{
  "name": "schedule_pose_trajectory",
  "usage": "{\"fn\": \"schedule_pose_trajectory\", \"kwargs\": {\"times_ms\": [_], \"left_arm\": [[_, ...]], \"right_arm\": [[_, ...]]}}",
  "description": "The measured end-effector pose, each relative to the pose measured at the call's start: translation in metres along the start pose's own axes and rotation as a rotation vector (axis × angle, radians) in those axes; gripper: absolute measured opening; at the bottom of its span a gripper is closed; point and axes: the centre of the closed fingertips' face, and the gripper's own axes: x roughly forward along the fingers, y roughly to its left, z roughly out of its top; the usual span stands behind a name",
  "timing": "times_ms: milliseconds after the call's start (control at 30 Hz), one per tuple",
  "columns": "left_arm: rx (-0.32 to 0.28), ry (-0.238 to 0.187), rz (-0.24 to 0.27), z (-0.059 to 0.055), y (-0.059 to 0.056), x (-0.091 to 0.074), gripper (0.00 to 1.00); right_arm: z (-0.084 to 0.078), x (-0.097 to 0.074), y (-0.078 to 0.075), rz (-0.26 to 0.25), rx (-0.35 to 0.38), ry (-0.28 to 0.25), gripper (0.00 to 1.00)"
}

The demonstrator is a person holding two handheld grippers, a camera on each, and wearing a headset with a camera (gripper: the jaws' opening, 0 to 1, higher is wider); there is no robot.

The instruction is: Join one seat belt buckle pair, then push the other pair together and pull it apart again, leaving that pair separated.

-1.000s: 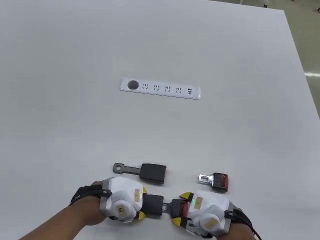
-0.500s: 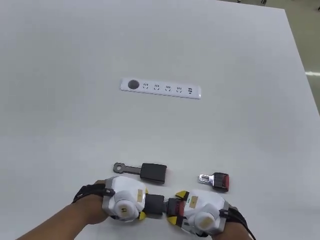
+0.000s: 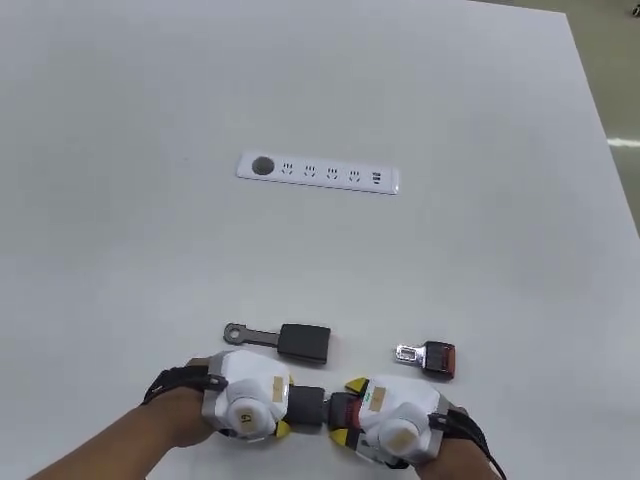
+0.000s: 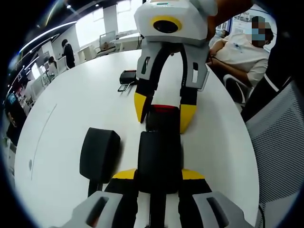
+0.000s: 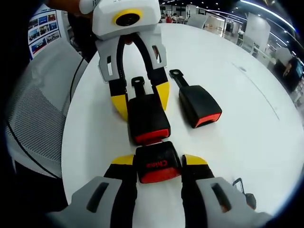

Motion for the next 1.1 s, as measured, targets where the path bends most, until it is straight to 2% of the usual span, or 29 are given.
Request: {"fn": "schedule_pose_trajectory", "kwargs": {"times_ms": [200,233,400,533,667,1100], "left_arm": [[0.005,-0.003,-0.004,0.0011,0.0008,-0.0003,0.33],[0.005,-0.005,-0.004,0.0011,0.0012,-0.0004,0.33],[0.024,-0.022,-0.013,0.0023,0.0010,-0.0006,0.33],[0.023,-0.034,-0.015,0.0032,0.0010,-0.0009,0.33],[0.031,-0.043,-0.024,0.0031,0.0012,-0.0011,0.33],[0.037,-0.083,-0.042,0.0018,0.0009,-0.0017,0.32]], "right_arm": [[-0.0024,0.0021,-0.0002,0.006,-0.016,-0.004,0.33],[0.0016,-0.0012,0.0010,0.005,-0.019,-0.001,0.33],[-0.0003,-0.0036,-0.0011,0.035,-0.019,-0.051,0.33],[0.0051,-0.0049,0.0012,0.047,-0.031,-0.060,0.33],[0.0045,-0.0067,0.0006,0.050,-0.017,-0.090,0.33],[0.0029,-0.0060,0.0005,0.060,-0.039,-0.146,0.32]]}}
